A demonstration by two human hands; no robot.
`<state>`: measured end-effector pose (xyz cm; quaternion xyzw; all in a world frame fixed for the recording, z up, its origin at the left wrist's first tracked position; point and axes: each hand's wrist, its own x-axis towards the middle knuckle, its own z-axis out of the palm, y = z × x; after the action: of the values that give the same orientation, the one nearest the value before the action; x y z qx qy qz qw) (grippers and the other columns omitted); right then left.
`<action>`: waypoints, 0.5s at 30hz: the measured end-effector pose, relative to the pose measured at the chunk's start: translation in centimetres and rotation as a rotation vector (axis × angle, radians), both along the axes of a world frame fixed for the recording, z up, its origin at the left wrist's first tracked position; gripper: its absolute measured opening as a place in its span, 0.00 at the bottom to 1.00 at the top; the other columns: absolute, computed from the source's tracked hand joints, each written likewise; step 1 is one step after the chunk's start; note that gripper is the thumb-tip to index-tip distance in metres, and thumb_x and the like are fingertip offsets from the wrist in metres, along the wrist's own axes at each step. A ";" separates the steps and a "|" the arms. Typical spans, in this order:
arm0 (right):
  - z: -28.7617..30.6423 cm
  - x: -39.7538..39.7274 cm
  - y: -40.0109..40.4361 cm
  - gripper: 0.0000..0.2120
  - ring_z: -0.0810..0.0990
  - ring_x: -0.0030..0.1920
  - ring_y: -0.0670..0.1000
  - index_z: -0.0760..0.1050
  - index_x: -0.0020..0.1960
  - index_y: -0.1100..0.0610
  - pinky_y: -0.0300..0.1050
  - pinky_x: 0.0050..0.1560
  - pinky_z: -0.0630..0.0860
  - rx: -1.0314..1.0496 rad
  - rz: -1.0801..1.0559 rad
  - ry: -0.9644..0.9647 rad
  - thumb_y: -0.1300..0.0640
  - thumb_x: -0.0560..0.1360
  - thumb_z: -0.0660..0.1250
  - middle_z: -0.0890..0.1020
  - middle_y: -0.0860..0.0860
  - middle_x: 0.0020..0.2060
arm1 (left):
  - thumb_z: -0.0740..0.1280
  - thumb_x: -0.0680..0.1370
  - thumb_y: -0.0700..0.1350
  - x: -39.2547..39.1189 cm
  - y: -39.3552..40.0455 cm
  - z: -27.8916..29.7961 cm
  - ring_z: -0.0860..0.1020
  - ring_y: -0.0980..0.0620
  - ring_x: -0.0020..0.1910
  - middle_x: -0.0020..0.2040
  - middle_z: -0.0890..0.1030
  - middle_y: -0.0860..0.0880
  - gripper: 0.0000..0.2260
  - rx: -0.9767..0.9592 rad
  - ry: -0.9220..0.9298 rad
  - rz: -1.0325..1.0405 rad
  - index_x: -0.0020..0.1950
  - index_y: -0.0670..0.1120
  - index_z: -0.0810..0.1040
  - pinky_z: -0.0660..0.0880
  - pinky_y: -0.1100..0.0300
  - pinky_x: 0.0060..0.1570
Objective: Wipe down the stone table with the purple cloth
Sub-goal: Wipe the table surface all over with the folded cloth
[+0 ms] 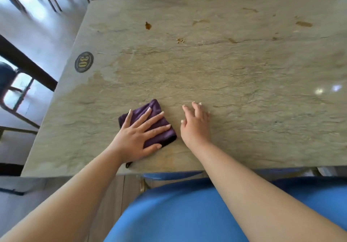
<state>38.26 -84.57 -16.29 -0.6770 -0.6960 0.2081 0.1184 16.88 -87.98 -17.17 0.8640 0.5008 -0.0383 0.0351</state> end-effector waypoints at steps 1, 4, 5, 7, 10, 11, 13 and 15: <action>0.2 -0.4 -0.5 0.24 0.43 0.77 0.55 0.58 0.75 0.50 0.54 0.76 0.40 -0.033 0.032 -0.003 0.56 0.80 0.56 0.51 0.54 0.77 | 0.48 0.77 0.68 -0.9 0.5 0.0 0.39 0.48 0.78 0.79 0.43 0.59 0.26 -0.001 -0.006 0.114 0.74 0.70 0.47 0.46 0.31 0.71; 0.8 -1.1 -1.4 0.27 0.41 0.77 0.55 0.53 0.77 0.51 0.56 0.76 0.40 -0.104 0.103 -0.071 0.55 0.80 0.56 0.47 0.54 0.77 | 0.48 0.76 0.70 -0.6 2.0 0.0 0.33 0.46 0.76 0.78 0.34 0.55 0.26 -0.023 -0.070 0.577 0.73 0.72 0.46 0.38 0.32 0.71; 0.9 -1.4 -1.5 0.27 0.40 0.77 0.55 0.52 0.77 0.51 0.56 0.76 0.39 -0.115 0.103 -0.095 0.54 0.80 0.56 0.46 0.54 0.77 | 0.47 0.76 0.70 0.3 2.3 0.0 0.32 0.45 0.76 0.78 0.32 0.54 0.26 -0.042 -0.078 0.698 0.73 0.72 0.45 0.36 0.33 0.71; 1.3 -2.2 -1.4 0.27 0.40 0.77 0.55 0.51 0.77 0.52 0.57 0.75 0.39 -0.130 0.088 -0.124 0.53 0.80 0.55 0.46 0.54 0.78 | 0.45 0.76 0.69 2.0 2.0 0.1 0.32 0.43 0.76 0.77 0.32 0.50 0.27 -0.083 -0.075 0.806 0.74 0.70 0.44 0.35 0.33 0.70; 1.5 -4.0 -1.0 0.26 0.42 0.77 0.55 0.53 0.77 0.53 0.57 0.76 0.41 -0.118 0.024 -0.117 0.55 0.81 0.55 0.48 0.54 0.77 | 0.45 0.76 0.69 2.1 -0.5 0.1 0.32 0.43 0.76 0.78 0.34 0.49 0.27 -0.074 -0.077 0.616 0.74 0.70 0.41 0.36 0.32 0.70; 1.6 -4.8 -0.8 0.25 0.43 0.77 0.55 0.55 0.76 0.53 0.57 0.76 0.42 -0.112 -0.025 -0.104 0.56 0.81 0.55 0.50 0.54 0.77 | 0.45 0.76 0.70 1.1 -1.5 0.0 0.33 0.44 0.76 0.79 0.35 0.50 0.27 -0.059 -0.083 0.505 0.74 0.70 0.41 0.36 0.32 0.70; 1.6 -6.7 -0.4 0.23 0.45 0.77 0.56 0.58 0.75 0.54 0.55 0.76 0.44 -0.107 -0.151 -0.084 0.57 0.80 0.55 0.52 0.54 0.77 | 0.47 0.77 0.70 -2.1 -2.9 -0.2 0.35 0.44 0.77 0.79 0.38 0.51 0.27 -0.024 -0.081 0.278 0.74 0.70 0.43 0.40 0.30 0.70; 1.5 -8.8 0.0 0.24 0.44 0.77 0.56 0.57 0.75 0.54 0.54 0.76 0.44 -0.125 -0.252 -0.067 0.58 0.80 0.55 0.52 0.55 0.77 | 0.48 0.77 0.70 -5.7 -2.9 -0.1 0.38 0.45 0.78 0.80 0.41 0.53 0.27 -0.019 -0.036 0.092 0.74 0.71 0.45 0.43 0.30 0.70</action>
<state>29.44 -84.58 -14.78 -0.7715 -0.5949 0.2118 0.0777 11.19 -90.84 -17.24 0.8401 0.5391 -0.0257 0.0539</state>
